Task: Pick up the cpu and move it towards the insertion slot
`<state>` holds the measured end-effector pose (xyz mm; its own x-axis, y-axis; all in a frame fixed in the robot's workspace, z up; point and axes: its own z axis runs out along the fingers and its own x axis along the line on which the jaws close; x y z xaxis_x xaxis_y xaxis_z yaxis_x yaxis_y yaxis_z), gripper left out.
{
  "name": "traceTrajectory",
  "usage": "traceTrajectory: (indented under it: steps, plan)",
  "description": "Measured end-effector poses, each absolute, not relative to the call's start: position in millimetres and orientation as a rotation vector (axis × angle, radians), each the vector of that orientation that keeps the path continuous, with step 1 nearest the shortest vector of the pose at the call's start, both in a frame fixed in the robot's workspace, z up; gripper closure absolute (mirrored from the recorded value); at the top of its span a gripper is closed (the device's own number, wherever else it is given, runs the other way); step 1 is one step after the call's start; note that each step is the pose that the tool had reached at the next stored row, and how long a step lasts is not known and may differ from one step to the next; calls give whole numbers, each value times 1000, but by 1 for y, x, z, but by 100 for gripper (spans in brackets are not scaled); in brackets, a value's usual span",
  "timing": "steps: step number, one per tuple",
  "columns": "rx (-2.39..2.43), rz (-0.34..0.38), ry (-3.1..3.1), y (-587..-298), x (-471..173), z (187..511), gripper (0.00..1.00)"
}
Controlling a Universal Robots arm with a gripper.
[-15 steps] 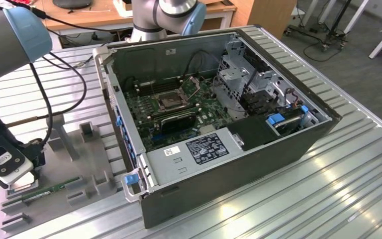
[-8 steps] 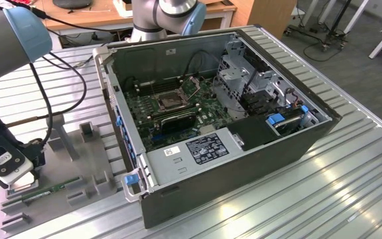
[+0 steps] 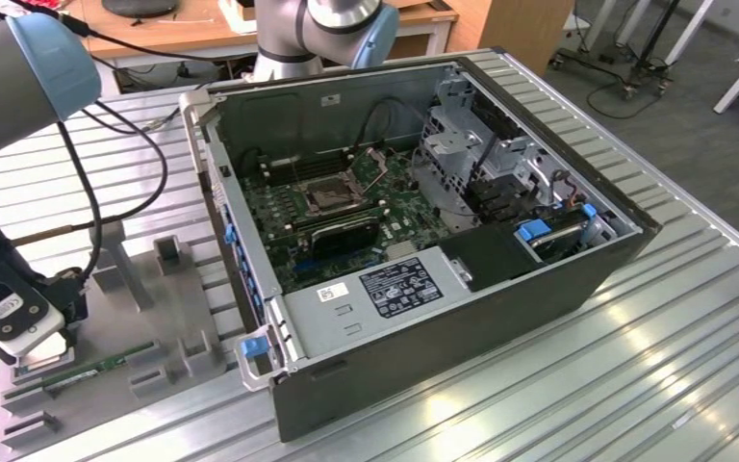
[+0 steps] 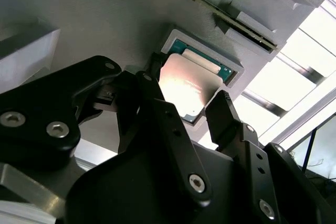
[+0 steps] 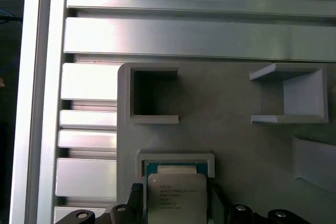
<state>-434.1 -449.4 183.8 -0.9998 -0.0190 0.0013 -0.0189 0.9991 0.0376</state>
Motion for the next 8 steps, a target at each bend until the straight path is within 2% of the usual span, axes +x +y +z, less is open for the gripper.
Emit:
traceTrajectory:
  steps: [7,8]
  plan:
    - [30,-59,-3139,-449,-434,184,40]
    - [30,-59,-3139,-449,-434,184,46]
